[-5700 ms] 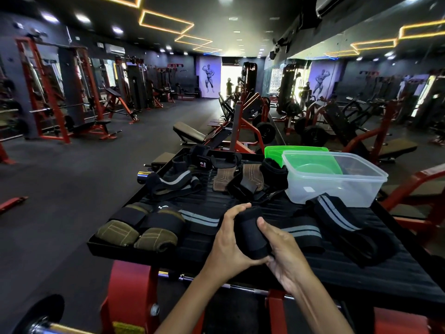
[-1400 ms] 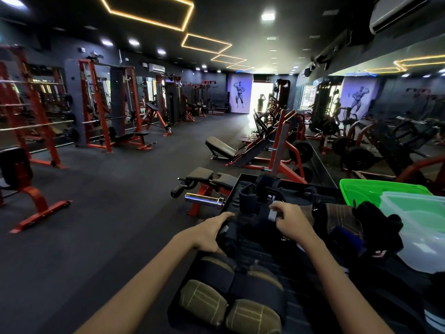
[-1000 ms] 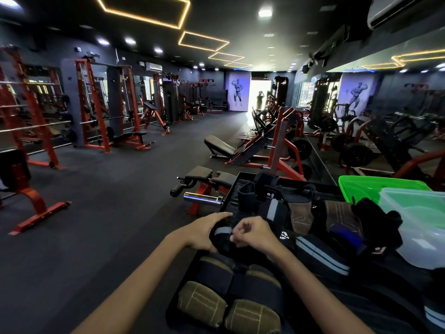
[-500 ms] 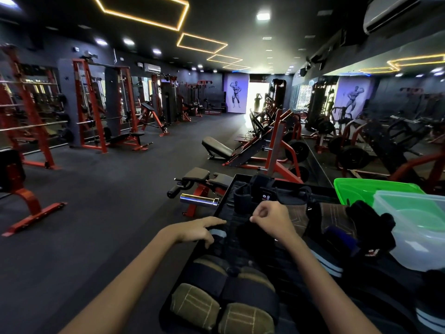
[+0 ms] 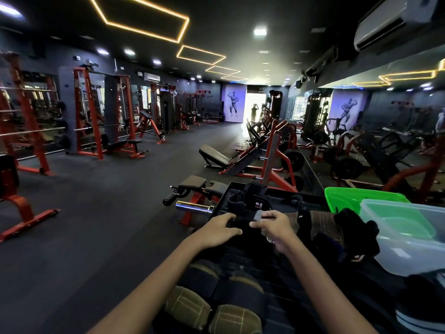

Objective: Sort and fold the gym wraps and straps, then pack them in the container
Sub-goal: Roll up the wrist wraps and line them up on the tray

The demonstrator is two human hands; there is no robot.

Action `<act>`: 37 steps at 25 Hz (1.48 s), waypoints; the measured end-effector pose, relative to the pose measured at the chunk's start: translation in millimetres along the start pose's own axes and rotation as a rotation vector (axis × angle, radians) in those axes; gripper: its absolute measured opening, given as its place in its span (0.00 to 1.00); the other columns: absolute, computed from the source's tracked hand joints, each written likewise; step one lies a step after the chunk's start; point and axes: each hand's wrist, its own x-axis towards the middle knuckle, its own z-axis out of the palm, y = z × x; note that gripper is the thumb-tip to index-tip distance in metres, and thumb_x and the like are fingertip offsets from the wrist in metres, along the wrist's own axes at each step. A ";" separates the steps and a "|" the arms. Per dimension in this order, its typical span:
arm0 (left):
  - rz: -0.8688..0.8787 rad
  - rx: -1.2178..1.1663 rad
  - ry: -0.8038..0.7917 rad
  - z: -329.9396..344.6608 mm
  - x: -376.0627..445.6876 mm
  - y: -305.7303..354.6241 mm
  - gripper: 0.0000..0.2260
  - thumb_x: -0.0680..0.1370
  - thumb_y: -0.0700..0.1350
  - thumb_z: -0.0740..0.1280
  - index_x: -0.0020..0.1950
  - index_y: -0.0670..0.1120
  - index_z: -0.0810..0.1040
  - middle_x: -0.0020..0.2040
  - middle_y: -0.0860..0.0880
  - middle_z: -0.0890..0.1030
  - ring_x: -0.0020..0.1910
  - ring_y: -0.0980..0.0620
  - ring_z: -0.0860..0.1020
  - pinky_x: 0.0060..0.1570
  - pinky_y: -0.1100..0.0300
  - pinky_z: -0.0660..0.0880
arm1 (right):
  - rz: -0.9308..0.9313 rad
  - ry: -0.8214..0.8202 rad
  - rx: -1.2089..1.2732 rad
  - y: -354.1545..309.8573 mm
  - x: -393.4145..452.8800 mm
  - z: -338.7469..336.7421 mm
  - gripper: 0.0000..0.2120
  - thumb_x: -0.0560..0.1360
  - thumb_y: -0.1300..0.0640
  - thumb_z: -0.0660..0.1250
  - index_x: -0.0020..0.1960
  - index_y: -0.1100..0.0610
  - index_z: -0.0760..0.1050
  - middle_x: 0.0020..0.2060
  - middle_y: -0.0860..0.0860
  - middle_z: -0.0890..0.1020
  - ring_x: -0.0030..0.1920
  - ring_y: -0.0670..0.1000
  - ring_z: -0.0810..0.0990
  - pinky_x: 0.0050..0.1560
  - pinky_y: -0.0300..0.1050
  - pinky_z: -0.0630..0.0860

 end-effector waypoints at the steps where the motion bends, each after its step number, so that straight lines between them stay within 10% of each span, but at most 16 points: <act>1: -0.002 -0.006 -0.009 4.0 -0.9 6.9 0.29 0.76 0.48 0.68 0.74 0.46 0.61 0.70 0.49 0.68 0.67 0.51 0.69 0.62 0.62 0.66 | 0.040 -0.041 0.143 -3.5 -5.9 -8.2 0.18 0.66 0.71 0.73 0.55 0.66 0.74 0.38 0.56 0.77 0.37 0.51 0.75 0.35 0.41 0.72; 9: 0.166 -0.505 0.157 58.1 -8.6 53.0 0.13 0.76 0.47 0.68 0.56 0.40 0.79 0.53 0.41 0.82 0.55 0.44 0.80 0.59 0.50 0.75 | 0.118 -0.101 0.759 -13.5 -51.8 -88.4 0.02 0.76 0.65 0.63 0.44 0.63 0.73 0.40 0.59 0.79 0.33 0.52 0.83 0.40 0.41 0.81; 14: -0.169 -1.020 0.269 77.6 -4.6 74.8 0.09 0.80 0.43 0.62 0.48 0.39 0.80 0.51 0.40 0.82 0.51 0.43 0.80 0.55 0.52 0.76 | -0.058 -0.352 0.138 9.3 -86.6 -110.6 0.19 0.64 0.51 0.76 0.50 0.59 0.76 0.49 0.55 0.82 0.51 0.52 0.80 0.55 0.43 0.74; 20: -0.320 -1.361 0.159 82.0 -16.3 98.3 0.12 0.81 0.46 0.59 0.45 0.40 0.76 0.35 0.43 0.82 0.33 0.46 0.80 0.30 0.59 0.78 | -0.284 -0.388 -0.090 14.7 -96.1 -123.1 0.11 0.74 0.65 0.67 0.57 0.61 0.76 0.52 0.54 0.83 0.53 0.50 0.81 0.57 0.42 0.76; 27: -0.324 -1.566 0.060 104.9 -31.9 110.7 0.13 0.80 0.45 0.59 0.49 0.36 0.76 0.38 0.38 0.82 0.40 0.42 0.80 0.47 0.49 0.76 | -0.244 -0.354 -0.008 10.3 -110.3 -161.3 0.04 0.75 0.62 0.66 0.49 0.62 0.77 0.40 0.53 0.82 0.40 0.49 0.81 0.40 0.39 0.76; 33: -0.409 -1.644 0.253 128.6 -26.1 109.1 0.11 0.81 0.44 0.59 0.50 0.38 0.76 0.42 0.39 0.80 0.44 0.41 0.77 0.45 0.50 0.73 | -0.176 -0.466 -0.479 20.5 -116.7 -245.3 0.21 0.63 0.50 0.77 0.48 0.64 0.79 0.45 0.57 0.83 0.45 0.51 0.82 0.49 0.45 0.76; 37: -0.381 -1.564 0.349 132.3 -20.4 97.4 0.11 0.78 0.39 0.64 0.59 0.35 0.74 0.57 0.37 0.77 0.54 0.39 0.77 0.48 0.48 0.74 | -0.112 -0.369 -0.810 18.3 -123.9 -314.7 0.11 0.64 0.52 0.78 0.43 0.55 0.82 0.40 0.50 0.84 0.45 0.50 0.81 0.44 0.37 0.73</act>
